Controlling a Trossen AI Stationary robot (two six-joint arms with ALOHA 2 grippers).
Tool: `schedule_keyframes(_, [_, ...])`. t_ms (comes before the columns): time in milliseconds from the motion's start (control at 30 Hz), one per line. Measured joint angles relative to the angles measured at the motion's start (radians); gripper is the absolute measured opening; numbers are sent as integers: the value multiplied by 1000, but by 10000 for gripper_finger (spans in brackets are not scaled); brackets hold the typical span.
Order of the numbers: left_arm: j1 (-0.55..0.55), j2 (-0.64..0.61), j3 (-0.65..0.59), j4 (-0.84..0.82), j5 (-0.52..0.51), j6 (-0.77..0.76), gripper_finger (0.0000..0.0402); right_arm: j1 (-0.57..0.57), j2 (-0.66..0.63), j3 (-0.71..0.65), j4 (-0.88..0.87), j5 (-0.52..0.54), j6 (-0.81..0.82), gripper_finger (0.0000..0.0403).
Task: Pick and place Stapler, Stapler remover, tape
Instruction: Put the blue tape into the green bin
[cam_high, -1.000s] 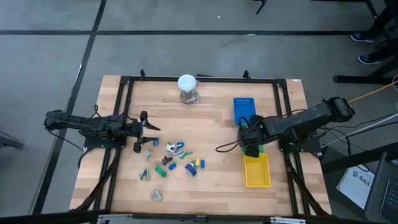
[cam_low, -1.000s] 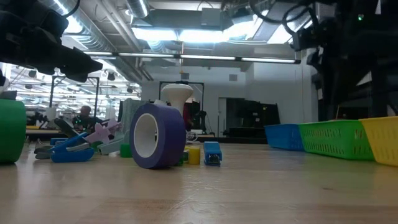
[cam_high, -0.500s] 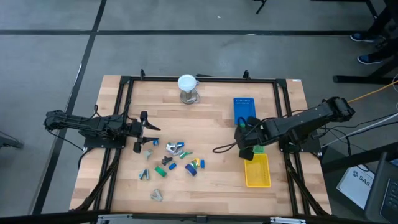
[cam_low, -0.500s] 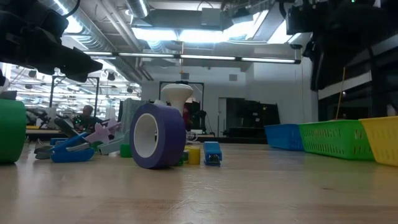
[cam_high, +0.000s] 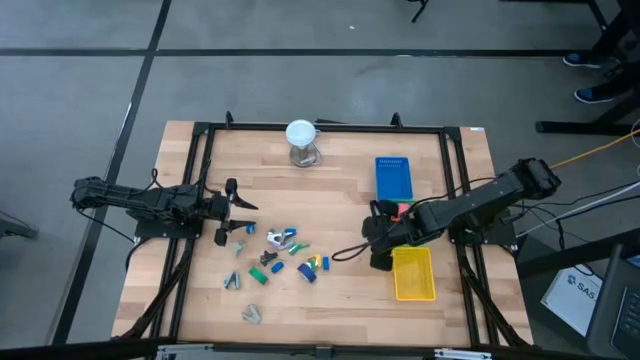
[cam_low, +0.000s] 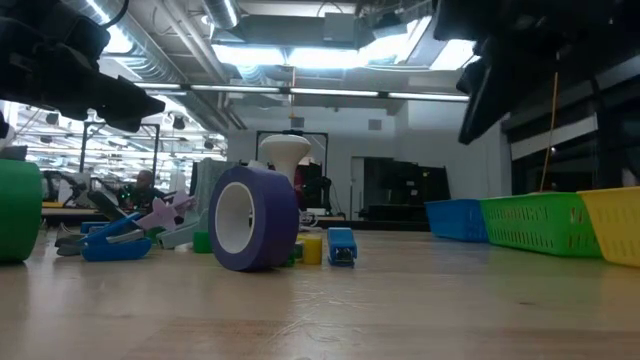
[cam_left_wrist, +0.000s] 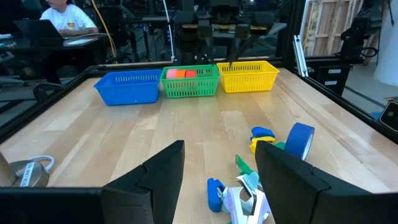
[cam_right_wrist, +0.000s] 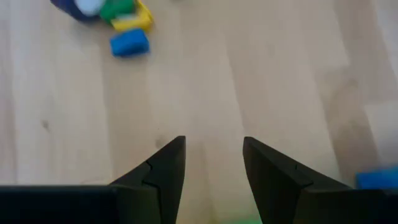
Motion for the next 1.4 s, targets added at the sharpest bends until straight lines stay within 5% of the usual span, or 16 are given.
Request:
schedule_keyframes(267, [0, 0, 0, 0, 0, 0, 196, 11, 99, 32, 169, -36, 49, 165])
schedule_keyframes(567, [0, 0, 0, 0, 0, 0, 196, 19, 271, 233, 133, -39, 178, 165])
schedule_keyframes(933, [0, 0, 0, 1, 0, 0, 196, 21, 473, 506, 87, -208, 414, 165])
schedule_keyframes(1400, [0, 0, 0, -1, 0, 0, 196, 23, 665, 752, -27, -191, 467, 165])
